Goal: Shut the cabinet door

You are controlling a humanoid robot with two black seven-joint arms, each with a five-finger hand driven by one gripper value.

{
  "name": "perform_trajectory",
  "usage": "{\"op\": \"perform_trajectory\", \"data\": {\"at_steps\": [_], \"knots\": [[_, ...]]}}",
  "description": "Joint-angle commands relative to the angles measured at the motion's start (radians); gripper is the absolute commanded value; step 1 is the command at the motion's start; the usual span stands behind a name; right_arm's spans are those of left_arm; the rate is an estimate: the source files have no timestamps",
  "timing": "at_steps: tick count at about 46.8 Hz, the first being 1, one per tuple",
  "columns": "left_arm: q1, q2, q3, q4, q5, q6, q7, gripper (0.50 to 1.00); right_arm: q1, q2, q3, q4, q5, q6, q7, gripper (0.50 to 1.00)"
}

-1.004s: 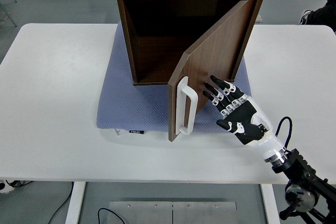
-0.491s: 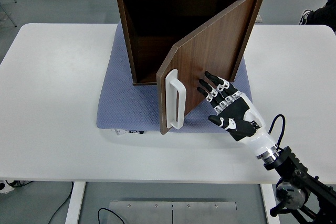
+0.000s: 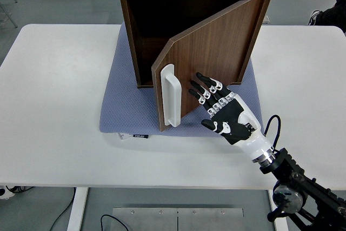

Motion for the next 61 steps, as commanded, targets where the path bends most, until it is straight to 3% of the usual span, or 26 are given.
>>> {"op": "perform_trajectory", "data": {"at_steps": [1, 12, 47, 61], "knots": [[0.0, 0.0, 0.0, 0.0, 0.0, 0.0, 0.0, 1.0, 0.009, 0.004, -0.009, 0.0, -0.01, -0.021, 0.0, 1.0], [0.0, 0.0, 0.0, 0.0, 0.0, 0.0, 0.0, 1.0, 0.03, 0.007, -0.023, 0.0, -0.011, -0.049, 0.0, 1.0], [0.0, 0.0, 0.0, 0.0, 0.0, 0.0, 0.0, 1.0, 0.076, 0.048, -0.084, -0.003, -0.033, -0.063, 0.0, 1.0], [0.0, 0.0, 0.0, 0.0, 0.0, 0.0, 0.0, 1.0, 0.099, 0.07, -0.084, -0.012, -0.033, -0.101, 0.0, 1.0]]}}
